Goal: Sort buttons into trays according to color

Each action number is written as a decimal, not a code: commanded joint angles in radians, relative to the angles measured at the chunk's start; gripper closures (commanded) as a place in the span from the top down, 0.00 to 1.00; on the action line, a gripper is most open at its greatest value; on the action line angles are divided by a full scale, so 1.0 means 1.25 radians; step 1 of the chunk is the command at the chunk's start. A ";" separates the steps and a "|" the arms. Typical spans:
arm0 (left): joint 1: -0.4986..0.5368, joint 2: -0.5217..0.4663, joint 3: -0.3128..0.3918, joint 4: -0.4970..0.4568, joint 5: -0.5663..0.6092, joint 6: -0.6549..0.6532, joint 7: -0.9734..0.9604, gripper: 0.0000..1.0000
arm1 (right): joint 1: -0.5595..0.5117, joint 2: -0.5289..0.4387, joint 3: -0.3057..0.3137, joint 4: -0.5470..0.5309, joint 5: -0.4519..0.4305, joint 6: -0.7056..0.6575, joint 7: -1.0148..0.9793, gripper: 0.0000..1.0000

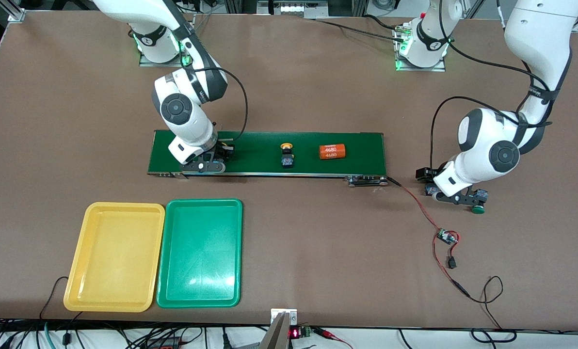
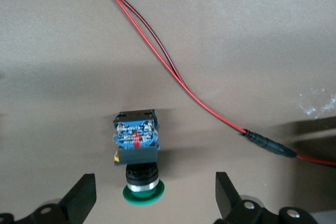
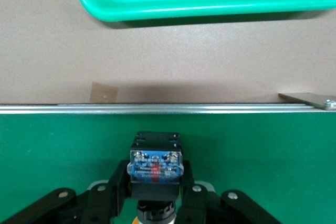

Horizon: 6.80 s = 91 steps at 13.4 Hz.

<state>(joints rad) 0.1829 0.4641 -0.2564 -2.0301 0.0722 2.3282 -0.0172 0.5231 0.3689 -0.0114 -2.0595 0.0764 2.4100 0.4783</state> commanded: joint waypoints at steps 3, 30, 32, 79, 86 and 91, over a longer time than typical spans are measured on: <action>0.012 0.079 0.000 0.091 -0.014 -0.006 -0.003 1.00 | -0.012 -0.029 -0.051 0.069 -0.027 -0.034 -0.052 0.16; -0.260 -0.055 -0.002 0.094 -0.022 -0.207 -0.257 0.00 | -0.284 0.262 -0.146 0.376 -0.017 0.125 -0.621 1.00; -0.270 -0.044 -0.023 0.091 -0.051 -0.184 -0.283 0.00 | -0.263 0.200 -0.146 0.325 -0.017 0.095 -0.607 1.00; 0.264 0.117 -0.050 0.074 0.231 0.053 0.231 0.60 | -0.117 -0.035 0.121 -0.028 -0.169 0.007 -0.075 1.00; 0.268 0.107 -0.053 0.093 0.358 0.053 0.236 0.00 | -0.144 0.002 0.113 -0.024 -0.168 0.026 -0.049 0.30; 0.248 0.037 -0.072 0.077 0.273 0.025 0.224 0.00 | -0.163 -0.009 0.111 0.036 -0.168 -0.018 -0.052 0.03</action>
<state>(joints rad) 0.5044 0.5694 -0.3275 -1.9121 0.4770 2.3935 0.2594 0.3397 0.3673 0.1214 -2.0693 -0.1208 2.4350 0.4068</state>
